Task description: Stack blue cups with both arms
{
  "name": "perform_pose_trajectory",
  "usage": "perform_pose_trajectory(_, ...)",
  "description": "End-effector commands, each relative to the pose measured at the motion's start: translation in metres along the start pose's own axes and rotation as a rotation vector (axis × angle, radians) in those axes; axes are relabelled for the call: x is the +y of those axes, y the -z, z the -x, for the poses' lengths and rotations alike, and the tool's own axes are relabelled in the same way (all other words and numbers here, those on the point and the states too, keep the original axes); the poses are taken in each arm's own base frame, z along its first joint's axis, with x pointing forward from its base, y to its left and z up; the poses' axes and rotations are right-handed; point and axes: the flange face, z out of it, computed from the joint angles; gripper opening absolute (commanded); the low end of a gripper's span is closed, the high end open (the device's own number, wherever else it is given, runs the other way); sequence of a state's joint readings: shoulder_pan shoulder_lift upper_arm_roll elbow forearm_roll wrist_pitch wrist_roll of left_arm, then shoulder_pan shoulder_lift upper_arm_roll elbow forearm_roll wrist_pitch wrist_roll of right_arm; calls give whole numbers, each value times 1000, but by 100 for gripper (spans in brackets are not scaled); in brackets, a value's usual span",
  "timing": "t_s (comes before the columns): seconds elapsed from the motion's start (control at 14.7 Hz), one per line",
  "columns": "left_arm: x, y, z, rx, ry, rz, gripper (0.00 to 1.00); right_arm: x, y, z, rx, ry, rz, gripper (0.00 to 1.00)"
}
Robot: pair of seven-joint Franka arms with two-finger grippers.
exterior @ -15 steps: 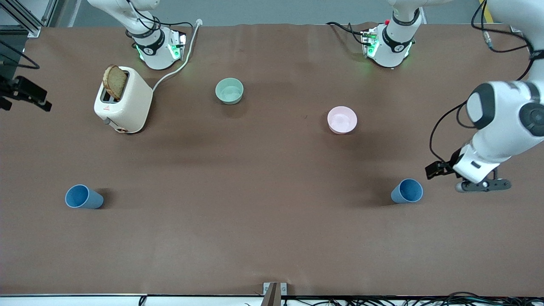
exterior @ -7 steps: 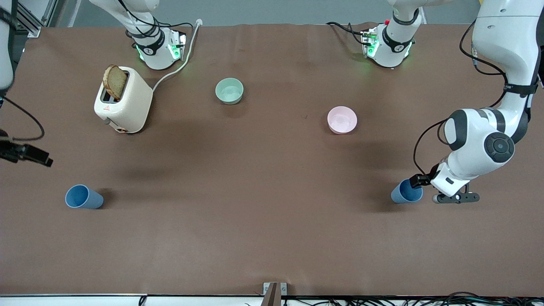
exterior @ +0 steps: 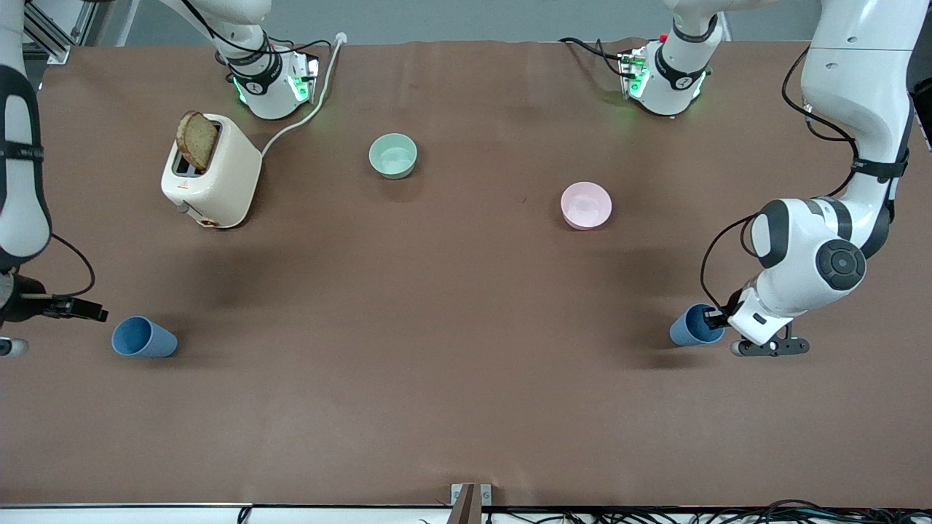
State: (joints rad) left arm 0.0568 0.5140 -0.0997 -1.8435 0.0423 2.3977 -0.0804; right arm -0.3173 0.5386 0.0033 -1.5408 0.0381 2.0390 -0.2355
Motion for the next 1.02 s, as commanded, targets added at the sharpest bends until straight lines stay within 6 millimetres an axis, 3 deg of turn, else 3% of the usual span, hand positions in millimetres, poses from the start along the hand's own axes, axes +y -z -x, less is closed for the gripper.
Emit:
perform_pose_trajectory(0.0, 16, 12, -5, 25, -7, 5, 0, 0, -48, -12, 15, 13, -38, 92)
perform_pose_trajectory(0.14, 52, 42, -4, 57, 20, 20, 0, 2, -63, -16, 39, 33, -31, 85)
perform_pose_trajectory(0.2, 80, 51, 1, 53, 49, 34, 0, 2, -68, -16, 39, 37, -30, 77)
perform_pose_trajectory(0.27, 108, 56, 7, 42, 76, 45, 0, 3, -73, -17, 39, 36, -30, 67)
perform_pose_trajectory(0.48, 204, 74, 21, 55, 202, 92, 0, 3, -78, -18, 43, 33, -30, 20)
perform_pose_trajectory(0.54, 235, 73, 29, 51, 232, 102, 0, 3, -77, -18, 44, 30, -33, 13)
perform_pose_trajectory(0.75, 338, 62, 60, 32, 342, 130, 0, 0, -72, -18, 38, 25, -37, 4)
perform_pose_trajectory(0.95, 406, 38, 93, 1, 385, 138, 0, -7, -57, -15, 9, 32, -43, 3)
